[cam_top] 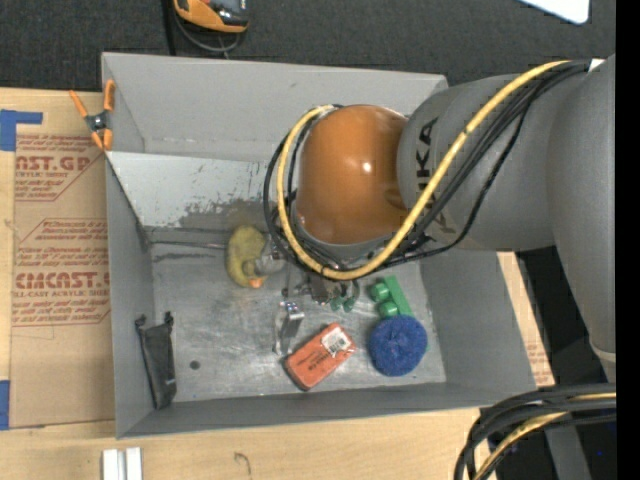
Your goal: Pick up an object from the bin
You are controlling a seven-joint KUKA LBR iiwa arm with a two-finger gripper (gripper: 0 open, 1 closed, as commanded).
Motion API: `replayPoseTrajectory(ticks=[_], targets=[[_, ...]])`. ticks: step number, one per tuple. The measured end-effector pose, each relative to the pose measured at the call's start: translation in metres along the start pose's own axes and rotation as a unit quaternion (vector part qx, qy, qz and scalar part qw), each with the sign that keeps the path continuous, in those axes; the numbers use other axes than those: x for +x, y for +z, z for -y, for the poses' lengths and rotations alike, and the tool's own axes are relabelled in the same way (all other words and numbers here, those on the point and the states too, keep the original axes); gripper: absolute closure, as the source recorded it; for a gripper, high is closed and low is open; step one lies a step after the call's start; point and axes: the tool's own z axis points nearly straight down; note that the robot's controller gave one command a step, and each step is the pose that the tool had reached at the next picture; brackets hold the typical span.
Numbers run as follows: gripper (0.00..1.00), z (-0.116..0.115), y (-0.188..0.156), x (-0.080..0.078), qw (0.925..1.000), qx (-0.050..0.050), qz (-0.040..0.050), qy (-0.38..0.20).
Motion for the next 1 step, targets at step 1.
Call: replayPoseTrajectory(ticks=[1], targets=[[0.00, 0.0055, 0.0368, -0.0291, 0.9997, -0.002, 0.0097, -0.022]])
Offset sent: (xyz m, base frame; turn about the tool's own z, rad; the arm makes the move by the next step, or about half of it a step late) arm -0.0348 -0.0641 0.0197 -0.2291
